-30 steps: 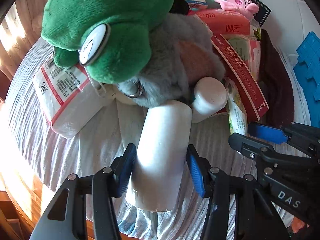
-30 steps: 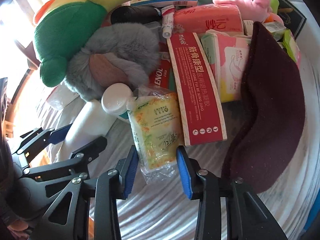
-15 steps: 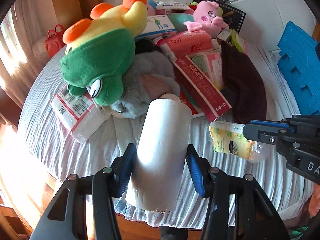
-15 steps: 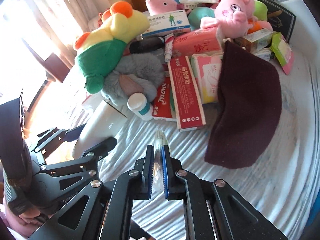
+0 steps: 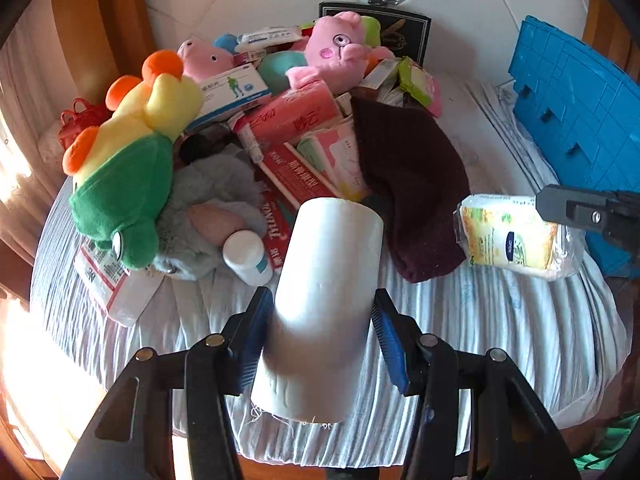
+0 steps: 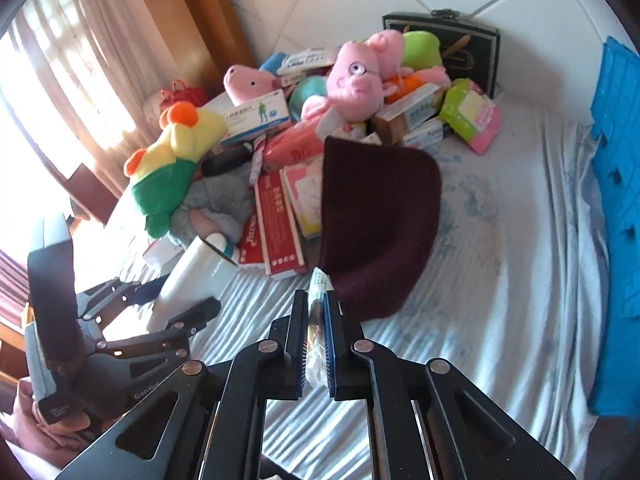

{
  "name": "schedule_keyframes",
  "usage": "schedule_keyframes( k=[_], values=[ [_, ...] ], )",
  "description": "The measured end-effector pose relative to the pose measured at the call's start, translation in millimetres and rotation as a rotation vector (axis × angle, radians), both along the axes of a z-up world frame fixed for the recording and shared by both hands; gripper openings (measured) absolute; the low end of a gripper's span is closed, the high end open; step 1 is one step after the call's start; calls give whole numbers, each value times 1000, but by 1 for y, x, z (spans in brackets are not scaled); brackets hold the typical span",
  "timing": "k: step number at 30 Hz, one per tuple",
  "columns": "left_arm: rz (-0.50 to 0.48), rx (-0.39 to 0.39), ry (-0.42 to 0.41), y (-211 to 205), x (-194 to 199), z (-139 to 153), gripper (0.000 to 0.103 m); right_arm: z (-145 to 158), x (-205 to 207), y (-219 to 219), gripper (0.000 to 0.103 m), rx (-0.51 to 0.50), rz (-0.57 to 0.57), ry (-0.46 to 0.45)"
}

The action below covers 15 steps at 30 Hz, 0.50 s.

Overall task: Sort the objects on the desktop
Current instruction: 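Carry the white tube and packet in both grippers over the crate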

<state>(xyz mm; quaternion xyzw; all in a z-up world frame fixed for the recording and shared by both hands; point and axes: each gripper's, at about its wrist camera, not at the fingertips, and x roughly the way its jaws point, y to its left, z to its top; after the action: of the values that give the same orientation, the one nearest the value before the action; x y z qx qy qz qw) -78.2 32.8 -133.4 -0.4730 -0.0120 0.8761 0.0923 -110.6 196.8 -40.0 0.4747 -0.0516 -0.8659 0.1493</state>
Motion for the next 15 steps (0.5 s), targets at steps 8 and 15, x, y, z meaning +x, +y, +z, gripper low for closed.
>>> schedule_keyframes(
  k=[8,15],
  values=[
    [-125,25,178,64,-7,75,50,86,26,71,8,23,-136,217],
    [-234,65,312,138,-11,143,50,163,58,149,8,76,-268,414]
  ],
)
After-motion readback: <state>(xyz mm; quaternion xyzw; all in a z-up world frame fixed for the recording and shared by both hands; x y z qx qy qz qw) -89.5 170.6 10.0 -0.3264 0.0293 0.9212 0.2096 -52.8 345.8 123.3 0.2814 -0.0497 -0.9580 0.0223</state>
